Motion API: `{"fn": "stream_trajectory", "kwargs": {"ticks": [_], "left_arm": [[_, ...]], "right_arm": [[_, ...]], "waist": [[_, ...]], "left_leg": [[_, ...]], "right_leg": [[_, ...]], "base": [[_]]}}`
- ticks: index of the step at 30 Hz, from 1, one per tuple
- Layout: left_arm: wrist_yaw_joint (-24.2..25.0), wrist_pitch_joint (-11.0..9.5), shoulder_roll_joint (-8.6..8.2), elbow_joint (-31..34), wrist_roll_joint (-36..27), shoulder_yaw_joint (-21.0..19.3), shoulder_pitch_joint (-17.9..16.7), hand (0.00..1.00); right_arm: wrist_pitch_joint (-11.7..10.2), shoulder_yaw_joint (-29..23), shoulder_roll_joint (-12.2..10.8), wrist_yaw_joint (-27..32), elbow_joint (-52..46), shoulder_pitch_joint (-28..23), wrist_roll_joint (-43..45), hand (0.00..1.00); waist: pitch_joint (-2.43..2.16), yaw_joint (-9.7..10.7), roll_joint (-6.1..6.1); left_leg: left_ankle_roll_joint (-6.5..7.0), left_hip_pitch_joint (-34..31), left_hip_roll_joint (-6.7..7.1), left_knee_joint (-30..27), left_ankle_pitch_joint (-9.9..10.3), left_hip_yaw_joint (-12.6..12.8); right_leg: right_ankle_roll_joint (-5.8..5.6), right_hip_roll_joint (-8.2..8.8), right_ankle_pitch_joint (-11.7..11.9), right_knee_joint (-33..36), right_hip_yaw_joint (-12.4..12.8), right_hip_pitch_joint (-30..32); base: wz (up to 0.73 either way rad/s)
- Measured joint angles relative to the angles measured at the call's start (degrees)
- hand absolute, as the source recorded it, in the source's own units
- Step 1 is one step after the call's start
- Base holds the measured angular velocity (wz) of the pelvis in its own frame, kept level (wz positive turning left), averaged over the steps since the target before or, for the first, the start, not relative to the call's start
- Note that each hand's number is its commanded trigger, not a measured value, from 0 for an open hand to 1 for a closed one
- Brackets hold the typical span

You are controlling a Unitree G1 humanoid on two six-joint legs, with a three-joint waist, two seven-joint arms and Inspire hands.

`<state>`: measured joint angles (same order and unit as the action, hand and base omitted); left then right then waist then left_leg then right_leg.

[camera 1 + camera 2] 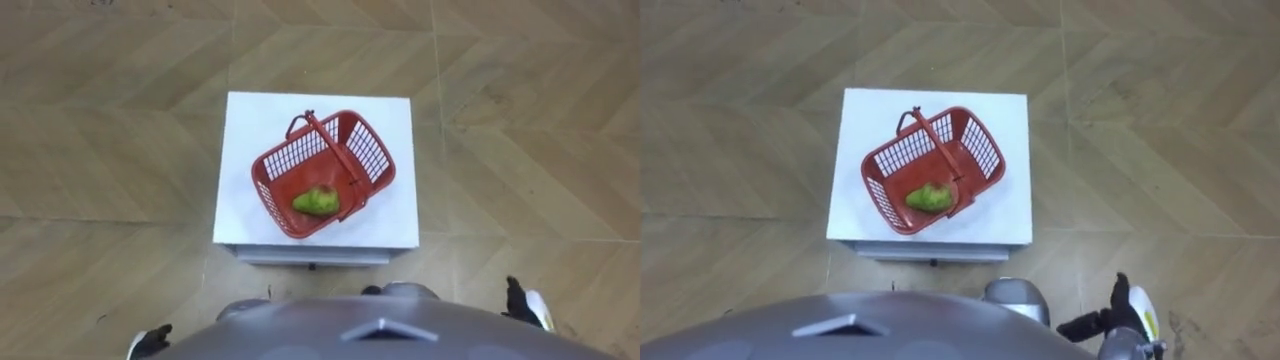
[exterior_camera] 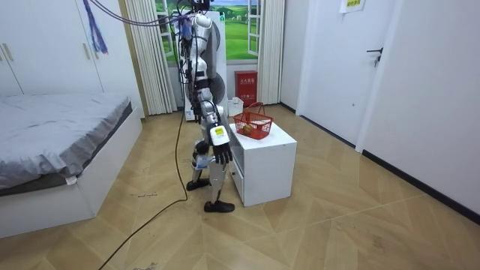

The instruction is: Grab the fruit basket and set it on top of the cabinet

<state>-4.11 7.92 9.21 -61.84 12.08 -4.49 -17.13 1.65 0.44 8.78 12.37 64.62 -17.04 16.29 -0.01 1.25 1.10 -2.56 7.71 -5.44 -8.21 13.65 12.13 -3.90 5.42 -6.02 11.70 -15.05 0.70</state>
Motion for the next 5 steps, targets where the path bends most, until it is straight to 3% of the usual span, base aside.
{"fn": "stream_trajectory", "kwargs": {"ticks": [5], "left_arm": [[1.06, 1.95, -0.96, 0.00, 0.08, 0.07, 0.95, 0.00]], "right_arm": [[4.83, 0.02, -0.15, -5.65, 2.00, 0.90, -1.14, 0.00]], "waist": [[0.07, -0.07, 0.26]], "left_leg": [[-0.09, 0.85, -0.07, 0.10, 0.06, -0.65]], "right_leg": [[-0.02, 0.00, -0.20, -0.06, -0.48, -1.19]], "base": [[0.06]]}}
